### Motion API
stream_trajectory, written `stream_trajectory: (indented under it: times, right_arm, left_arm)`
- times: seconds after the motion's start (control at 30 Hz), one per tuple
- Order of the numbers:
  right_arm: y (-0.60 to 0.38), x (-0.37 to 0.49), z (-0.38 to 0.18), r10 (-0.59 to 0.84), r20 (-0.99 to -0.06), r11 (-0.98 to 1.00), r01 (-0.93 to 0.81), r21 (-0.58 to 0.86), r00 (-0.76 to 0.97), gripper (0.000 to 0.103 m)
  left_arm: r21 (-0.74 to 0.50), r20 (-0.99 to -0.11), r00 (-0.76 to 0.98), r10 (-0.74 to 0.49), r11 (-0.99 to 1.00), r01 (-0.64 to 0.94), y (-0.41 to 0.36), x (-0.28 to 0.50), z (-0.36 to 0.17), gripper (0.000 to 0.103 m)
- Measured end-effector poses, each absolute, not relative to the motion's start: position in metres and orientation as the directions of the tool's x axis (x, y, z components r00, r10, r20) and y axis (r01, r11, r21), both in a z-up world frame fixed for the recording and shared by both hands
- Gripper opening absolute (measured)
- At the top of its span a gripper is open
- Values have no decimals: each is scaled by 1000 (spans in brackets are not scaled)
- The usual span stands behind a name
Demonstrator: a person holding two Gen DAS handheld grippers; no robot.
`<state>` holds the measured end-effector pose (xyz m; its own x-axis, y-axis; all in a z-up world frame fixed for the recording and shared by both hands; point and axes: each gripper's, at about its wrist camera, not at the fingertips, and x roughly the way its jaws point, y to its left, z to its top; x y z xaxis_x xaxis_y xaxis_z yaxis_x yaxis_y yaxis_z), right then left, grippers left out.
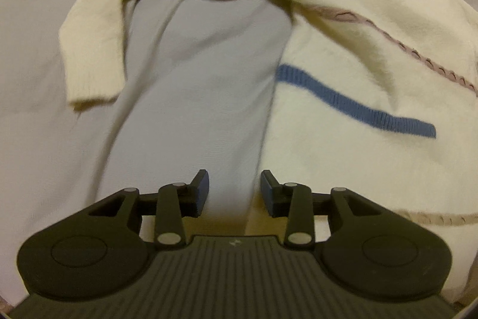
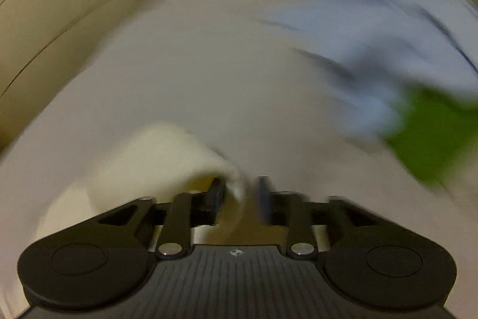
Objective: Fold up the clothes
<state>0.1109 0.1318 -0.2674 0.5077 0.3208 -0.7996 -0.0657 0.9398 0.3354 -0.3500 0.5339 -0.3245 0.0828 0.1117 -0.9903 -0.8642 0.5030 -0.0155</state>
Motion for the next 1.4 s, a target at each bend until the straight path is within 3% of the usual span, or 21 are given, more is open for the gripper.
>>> stream_trajectory:
  times: [0.1, 0.2, 0.33, 0.43, 0.5, 0.53, 0.63, 0.8, 0.83, 0.87, 0.9, 0.93, 1.13, 1.23, 1.33, 1.4]
  right_arm:
    - [61, 90, -289, 383, -826, 889, 78, 452, 414, 38]
    - [30, 26, -323, 507, -837, 834, 130, 537, 207, 39]
    - [22, -80, -365, 631, -773, 770, 176, 613, -66, 39]
    - [44, -134, -359, 626, -750, 757, -64, 650, -213, 42]
    - [65, -162, -344, 557, -789, 707, -352, 614, -258, 48]
    - [73, -175, -337, 513, -821, 667, -485, 566, -252, 50]
    - [87, -216, -330, 407, -906, 565, -749, 348, -114, 49]
    - [100, -234, -340, 438, -888, 524, -842, 127, 138, 44]
    - [108, -234, -341, 453, -875, 522, -847, 105, 171, 38]
    - [121, -235, -343, 469, -862, 518, -850, 93, 192, 32]
    - [129, -234, -338, 474, -851, 512, -857, 59, 224, 8]
    - [133, -232, -331, 472, -841, 503, -864, 10, 265, 2]
    - [123, -204, -235, 497, -701, 482, -835, -266, 511, 0]
    - [96, -205, -183, 557, -631, 358, -842, -405, 540, 0]
    - [77, -221, -182, 532, -787, 75, -943, -324, 313, 0]
    - [66, -232, -215, 407, -877, -18, -957, -288, 256, 0]
  left_arm:
    - [-72, -992, 115, 61, 477, -876, 525, -366, -328, 45]
    - [-128, -989, 149, 12, 445, -886, 513, -379, -336, 49]
    - [-161, -985, 175, -2, 407, -899, 503, -386, -347, 62]
    - [-173, -982, 186, -3, 392, -904, 498, -388, -354, 62]
    - [-177, -981, 194, -2, 419, -891, 497, -385, -354, 52]
    - [-179, -980, 198, -2, 433, -883, 497, -384, -353, 46]
    - [-179, -979, 204, 3, 466, -867, 493, -383, -351, 47]
    - [-209, -973, 231, -6, 447, -870, 487, -390, -355, 52]
    - [-217, -972, 235, -12, 435, -874, 486, -390, -357, 51]
    - [-222, -971, 239, -15, 428, -876, 487, -390, -358, 39]
    - [-244, -966, 257, -27, 428, -870, 488, -390, -357, 26]
    - [-269, -960, 277, -46, 431, -862, 488, -387, -354, 6]
    - [-361, -910, 414, 8, 475, -803, 476, -395, -282, 5]
    - [-430, -864, 503, 22, 491, -758, 462, -414, -239, 5]
    - [-359, -897, 440, 49, 500, -788, 444, -432, -234, 6]
    - [-277, -939, 342, 48, 483, -830, 436, -441, -249, 6]
